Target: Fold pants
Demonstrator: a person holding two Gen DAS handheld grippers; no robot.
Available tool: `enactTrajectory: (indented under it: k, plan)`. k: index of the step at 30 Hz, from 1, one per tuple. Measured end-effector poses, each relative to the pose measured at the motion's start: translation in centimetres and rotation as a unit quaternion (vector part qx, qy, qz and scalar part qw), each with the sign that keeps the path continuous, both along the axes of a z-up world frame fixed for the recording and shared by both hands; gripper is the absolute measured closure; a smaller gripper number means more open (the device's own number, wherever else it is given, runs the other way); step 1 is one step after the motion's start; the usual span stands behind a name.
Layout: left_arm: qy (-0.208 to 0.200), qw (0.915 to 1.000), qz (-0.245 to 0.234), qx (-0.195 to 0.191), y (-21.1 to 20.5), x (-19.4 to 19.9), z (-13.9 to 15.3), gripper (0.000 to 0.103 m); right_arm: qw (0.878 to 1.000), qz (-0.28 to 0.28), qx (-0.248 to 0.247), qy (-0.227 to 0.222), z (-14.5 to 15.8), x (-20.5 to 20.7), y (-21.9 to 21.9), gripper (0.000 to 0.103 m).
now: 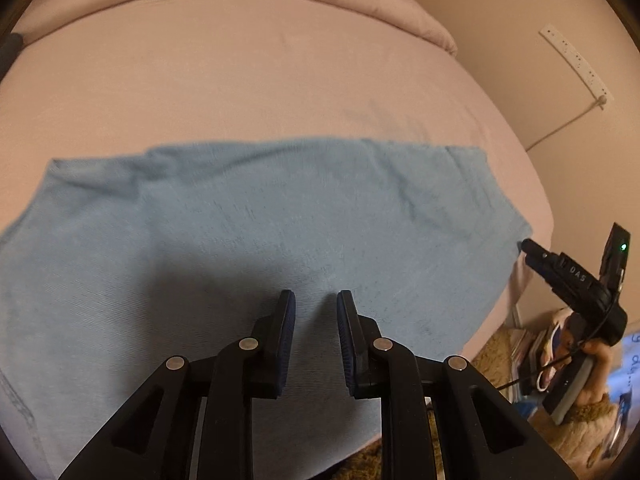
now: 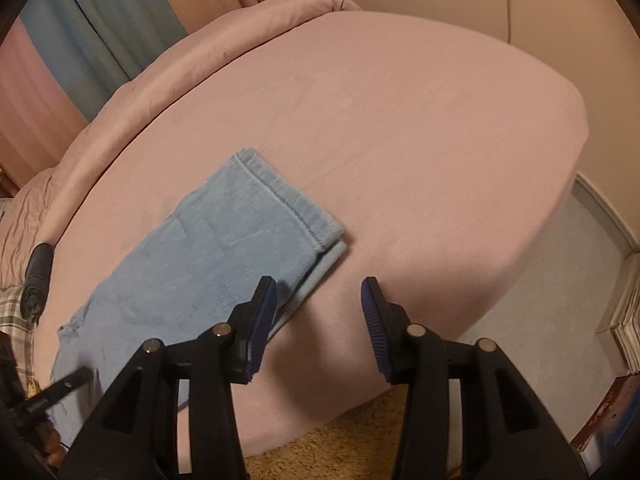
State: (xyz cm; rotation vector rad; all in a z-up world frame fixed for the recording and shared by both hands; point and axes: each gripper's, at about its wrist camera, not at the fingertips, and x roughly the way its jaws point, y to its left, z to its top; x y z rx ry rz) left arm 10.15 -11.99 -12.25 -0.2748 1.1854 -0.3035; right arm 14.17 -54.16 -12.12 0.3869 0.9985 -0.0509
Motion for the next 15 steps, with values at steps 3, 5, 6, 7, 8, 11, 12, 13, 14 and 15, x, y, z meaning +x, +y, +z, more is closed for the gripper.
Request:
enactTrajectory:
  k: [3,5,6,7,8,11,12,13,14,15]
  plan:
    - [0.005,0.9999,0.009,-0.006,0.1,0.3,-0.6,0.083,1.0,0.009,-0.008,0.003,-0.1,0.2,0.8,0.059]
    - [0.007,0.9998,0.012,-0.01,0.5,-0.2,-0.7,0.083,1.0,0.011,-0.006,0.005,-0.3,0.2,0.9,0.059]
    - [0.006,0.9999,0.011,-0.008,0.3,-0.2,-0.8,0.083,1.0,0.009,-0.004,0.007,-0.6,0.3,0.9,0.059]
    - [0.005,0.9999,0.009,-0.005,0.5,-0.5,-0.8,0.083,1.0,0.008,-0.002,0.008,-0.7,0.5,0.7,0.059]
    - [0.001,1.0,0.009,0.0,0.5,-0.6,-0.7,0.083,1.0,0.007,0.002,0.008,-1.0,0.9,0.8,0.059]
    - [-0.007,0.9999,0.008,0.01,0.1,-0.8,-0.8,0.083,1.0,0.007,0.006,0.006,-1.4,1.2,0.8,0.059]
    - [-0.008,0.9999,0.007,0.012,0.0,-0.8,-0.8,0.083,1.0,0.008,0.005,0.005,-1.4,1.3,0.8,0.059]
    - [-0.009,0.9998,0.007,0.013,0.0,-0.8,-0.8,0.083,1.0,0.007,0.008,0.005,-1.5,1.5,0.7,0.059]
    - [-0.009,0.9999,0.008,0.012,0.0,-0.8,-0.9,0.083,1.0,0.007,0.01,0.004,-1.6,1.6,0.6,0.059]
    - [-0.007,0.9999,0.01,0.01,0.0,-0.7,-1.0,0.083,1.0,0.006,0.013,0.004,-1.7,1.8,0.5,0.059]
